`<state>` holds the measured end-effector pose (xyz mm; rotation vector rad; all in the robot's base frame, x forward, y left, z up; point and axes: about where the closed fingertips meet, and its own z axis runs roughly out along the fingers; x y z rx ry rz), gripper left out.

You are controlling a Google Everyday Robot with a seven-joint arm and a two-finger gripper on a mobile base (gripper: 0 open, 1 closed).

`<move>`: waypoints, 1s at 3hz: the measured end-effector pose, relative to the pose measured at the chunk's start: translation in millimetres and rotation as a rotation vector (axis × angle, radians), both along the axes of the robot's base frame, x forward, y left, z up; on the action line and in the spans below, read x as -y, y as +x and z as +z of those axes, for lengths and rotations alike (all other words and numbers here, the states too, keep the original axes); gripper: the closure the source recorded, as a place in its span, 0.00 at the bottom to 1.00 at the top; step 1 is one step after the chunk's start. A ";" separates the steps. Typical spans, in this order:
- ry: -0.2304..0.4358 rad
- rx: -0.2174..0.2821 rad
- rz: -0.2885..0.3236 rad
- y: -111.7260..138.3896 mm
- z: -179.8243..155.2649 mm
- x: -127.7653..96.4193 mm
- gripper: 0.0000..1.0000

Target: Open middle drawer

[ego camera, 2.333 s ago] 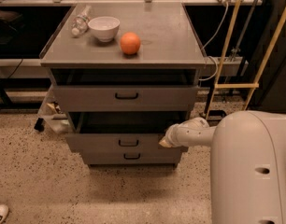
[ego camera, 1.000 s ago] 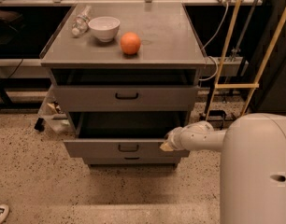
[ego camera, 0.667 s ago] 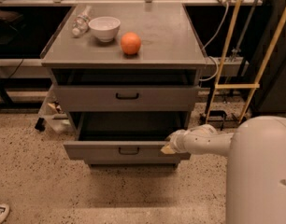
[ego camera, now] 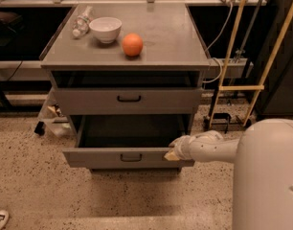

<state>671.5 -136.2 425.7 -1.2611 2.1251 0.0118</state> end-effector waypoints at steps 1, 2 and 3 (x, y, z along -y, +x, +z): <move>0.000 0.000 0.000 -1.4 2.4 -0.8 1.00; -0.005 0.008 -0.012 -3.2 5.5 6.8 1.00; -0.007 0.015 -0.031 -6.2 12.9 16.2 1.00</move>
Offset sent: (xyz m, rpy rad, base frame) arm -0.3240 -0.0908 -0.0718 0.1486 -0.1215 -0.1508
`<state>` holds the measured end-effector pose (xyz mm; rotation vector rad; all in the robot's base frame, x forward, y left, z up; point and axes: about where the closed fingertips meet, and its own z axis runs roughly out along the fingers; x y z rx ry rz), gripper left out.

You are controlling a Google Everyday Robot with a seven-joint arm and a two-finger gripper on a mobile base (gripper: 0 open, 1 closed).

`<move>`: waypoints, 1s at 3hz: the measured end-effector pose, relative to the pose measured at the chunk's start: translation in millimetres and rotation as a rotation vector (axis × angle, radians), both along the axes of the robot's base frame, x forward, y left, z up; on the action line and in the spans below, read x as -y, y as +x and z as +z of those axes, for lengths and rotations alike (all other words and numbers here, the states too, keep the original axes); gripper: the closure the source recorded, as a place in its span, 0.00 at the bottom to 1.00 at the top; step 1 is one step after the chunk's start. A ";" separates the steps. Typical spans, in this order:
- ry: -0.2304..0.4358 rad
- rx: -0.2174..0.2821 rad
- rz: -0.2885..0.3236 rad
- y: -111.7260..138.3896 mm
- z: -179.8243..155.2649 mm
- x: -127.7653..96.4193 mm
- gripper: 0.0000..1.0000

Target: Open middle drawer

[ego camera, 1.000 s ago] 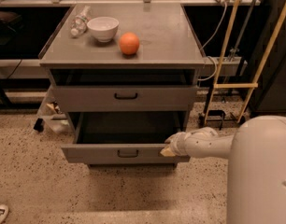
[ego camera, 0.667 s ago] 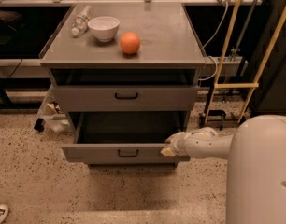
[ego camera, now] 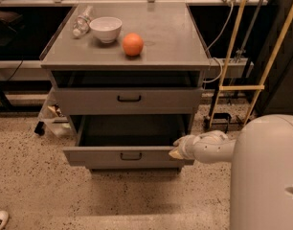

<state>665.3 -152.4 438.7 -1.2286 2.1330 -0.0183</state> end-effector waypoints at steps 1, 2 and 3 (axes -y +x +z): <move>0.000 0.000 0.000 0.0 0.0 0.0 1.00; -0.006 -0.008 0.003 -4.3 -3.2 2.0 1.00; -0.006 -0.008 0.004 -4.4 -0.8 0.8 1.00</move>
Offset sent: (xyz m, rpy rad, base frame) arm -0.0225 -0.0165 -0.0274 -0.0313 0.0387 0.0119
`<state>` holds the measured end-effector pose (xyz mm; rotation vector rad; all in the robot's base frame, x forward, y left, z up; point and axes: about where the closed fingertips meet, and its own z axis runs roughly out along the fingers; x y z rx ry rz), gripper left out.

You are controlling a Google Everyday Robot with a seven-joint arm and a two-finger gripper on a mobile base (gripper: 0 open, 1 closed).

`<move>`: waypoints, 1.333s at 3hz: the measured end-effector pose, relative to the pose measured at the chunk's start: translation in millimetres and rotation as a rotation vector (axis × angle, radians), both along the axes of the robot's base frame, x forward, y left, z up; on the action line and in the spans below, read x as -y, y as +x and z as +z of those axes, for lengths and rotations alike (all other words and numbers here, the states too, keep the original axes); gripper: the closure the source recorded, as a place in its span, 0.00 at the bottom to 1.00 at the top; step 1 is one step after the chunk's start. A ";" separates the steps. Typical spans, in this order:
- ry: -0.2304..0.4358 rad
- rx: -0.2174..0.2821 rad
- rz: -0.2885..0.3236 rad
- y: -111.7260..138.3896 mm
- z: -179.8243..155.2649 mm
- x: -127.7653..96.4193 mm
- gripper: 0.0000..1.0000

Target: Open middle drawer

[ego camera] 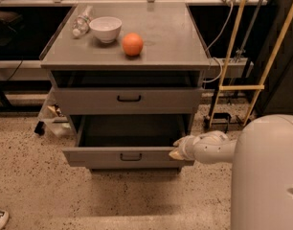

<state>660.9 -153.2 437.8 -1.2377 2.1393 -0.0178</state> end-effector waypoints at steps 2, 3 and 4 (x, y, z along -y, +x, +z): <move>0.009 0.001 0.017 -12.3 -0.5 -1.5 1.00; 0.020 0.000 0.013 -22.1 -2.0 0.9 1.00; 0.020 0.000 0.013 -22.6 0.0 0.3 1.00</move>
Offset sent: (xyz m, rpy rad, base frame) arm -0.2259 -0.0478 -0.0808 0.1592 0.0218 -0.0232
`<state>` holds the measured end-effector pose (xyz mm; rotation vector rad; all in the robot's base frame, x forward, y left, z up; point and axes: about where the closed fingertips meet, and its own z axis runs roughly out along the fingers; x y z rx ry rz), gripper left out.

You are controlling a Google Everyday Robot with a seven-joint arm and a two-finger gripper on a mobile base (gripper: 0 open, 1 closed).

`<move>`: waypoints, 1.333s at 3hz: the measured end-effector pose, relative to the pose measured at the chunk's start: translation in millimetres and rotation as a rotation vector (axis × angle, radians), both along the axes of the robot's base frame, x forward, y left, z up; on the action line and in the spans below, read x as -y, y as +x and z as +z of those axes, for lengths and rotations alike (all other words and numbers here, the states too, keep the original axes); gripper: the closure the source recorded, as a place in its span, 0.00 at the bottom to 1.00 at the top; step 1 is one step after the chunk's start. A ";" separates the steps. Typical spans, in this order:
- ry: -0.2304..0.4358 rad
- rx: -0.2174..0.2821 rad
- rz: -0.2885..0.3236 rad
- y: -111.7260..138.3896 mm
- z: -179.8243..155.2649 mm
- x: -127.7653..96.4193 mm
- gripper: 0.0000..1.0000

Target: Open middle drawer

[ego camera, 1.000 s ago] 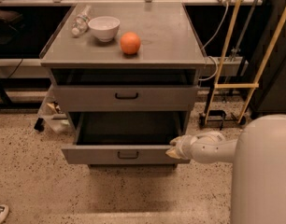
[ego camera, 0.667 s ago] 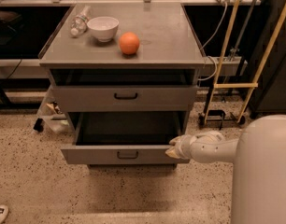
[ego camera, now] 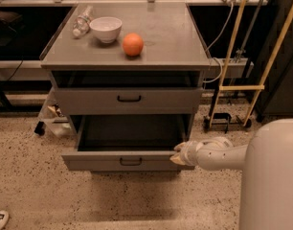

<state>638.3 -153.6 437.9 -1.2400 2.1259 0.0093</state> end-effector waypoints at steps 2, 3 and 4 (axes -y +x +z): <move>0.013 -0.002 -0.004 -11.1 -0.2 0.8 1.00; 0.029 -0.001 -0.010 -20.7 -0.7 1.9 1.00; 0.044 -0.004 -0.015 -34.8 -3.1 4.0 1.00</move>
Offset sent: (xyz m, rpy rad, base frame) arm -0.2880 -0.0360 -0.0978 0.2588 0.0281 -0.1009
